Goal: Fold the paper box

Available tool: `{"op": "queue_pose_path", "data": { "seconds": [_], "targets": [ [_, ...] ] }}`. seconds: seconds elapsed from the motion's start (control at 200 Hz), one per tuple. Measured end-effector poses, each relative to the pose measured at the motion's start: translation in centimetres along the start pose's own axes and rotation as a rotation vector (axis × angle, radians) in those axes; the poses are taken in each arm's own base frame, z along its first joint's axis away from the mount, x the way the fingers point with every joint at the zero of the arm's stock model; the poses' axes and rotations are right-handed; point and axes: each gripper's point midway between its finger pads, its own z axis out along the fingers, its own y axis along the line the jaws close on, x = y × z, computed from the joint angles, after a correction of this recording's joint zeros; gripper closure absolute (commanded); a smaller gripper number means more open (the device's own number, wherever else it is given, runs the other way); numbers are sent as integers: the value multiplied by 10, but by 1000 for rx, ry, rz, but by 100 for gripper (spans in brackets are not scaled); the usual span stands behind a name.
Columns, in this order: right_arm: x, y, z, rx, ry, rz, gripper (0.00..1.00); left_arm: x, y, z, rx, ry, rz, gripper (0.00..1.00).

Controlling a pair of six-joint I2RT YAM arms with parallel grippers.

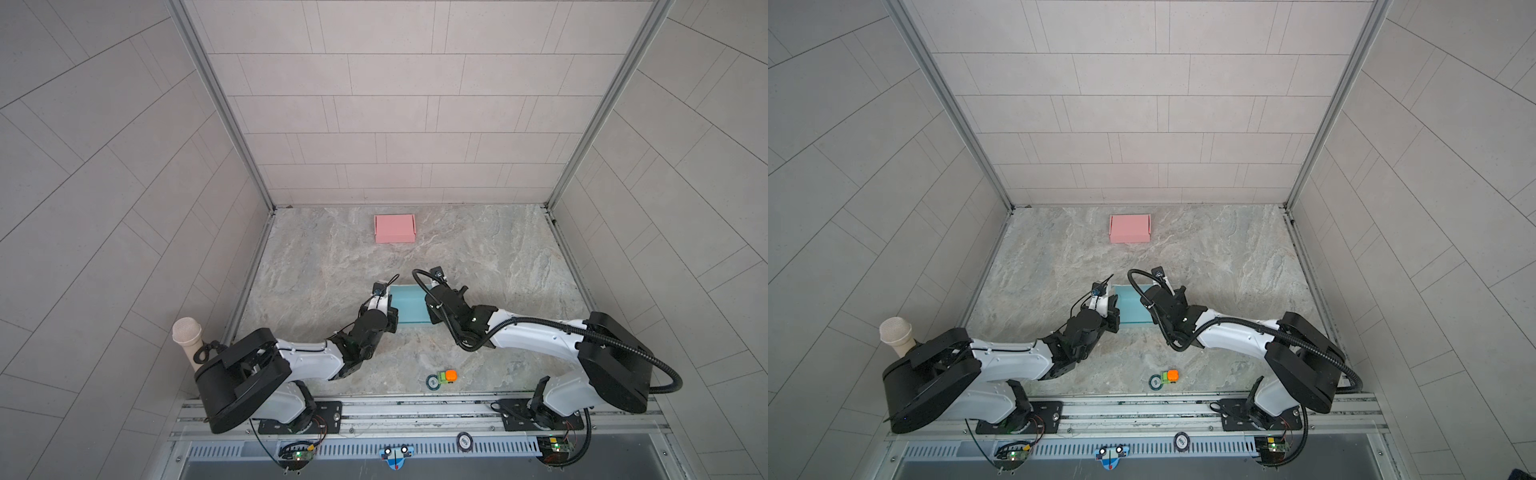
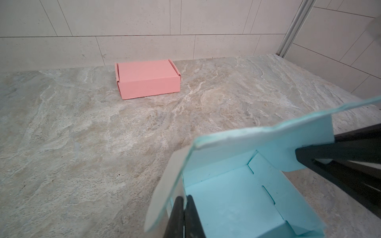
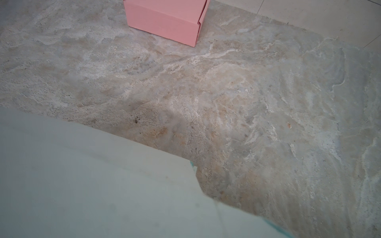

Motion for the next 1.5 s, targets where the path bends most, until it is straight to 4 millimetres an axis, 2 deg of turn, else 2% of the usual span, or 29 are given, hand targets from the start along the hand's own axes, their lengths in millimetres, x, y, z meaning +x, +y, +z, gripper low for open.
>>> {"op": "queue_pose_path", "data": {
  "seconds": [0.3,0.451,0.586,0.876,1.016,1.216,1.397,1.502],
  "targets": [
    [14,1,-4,-8,14,-16,88,25,-4,-5,9,18,30,100],
    [23,1,-5,-9,25,-28,85,30,-7,-6,12,25,40,100],
    [25,-1,-11,-24,15,-23,77,32,-9,-6,19,27,41,100],
    [28,-14,-28,-27,-20,-14,54,40,-13,2,16,50,44,99],
    [35,-20,-40,-13,-30,-46,47,44,-14,3,16,59,45,98],
    [14,-15,-82,-51,-150,-57,46,45,-15,4,18,62,42,97],
    [-16,-28,-124,-133,-299,38,40,45,-15,4,19,65,44,97],
    [-27,-35,-132,-143,-337,79,38,46,-15,4,18,66,45,96]
  ]
}}
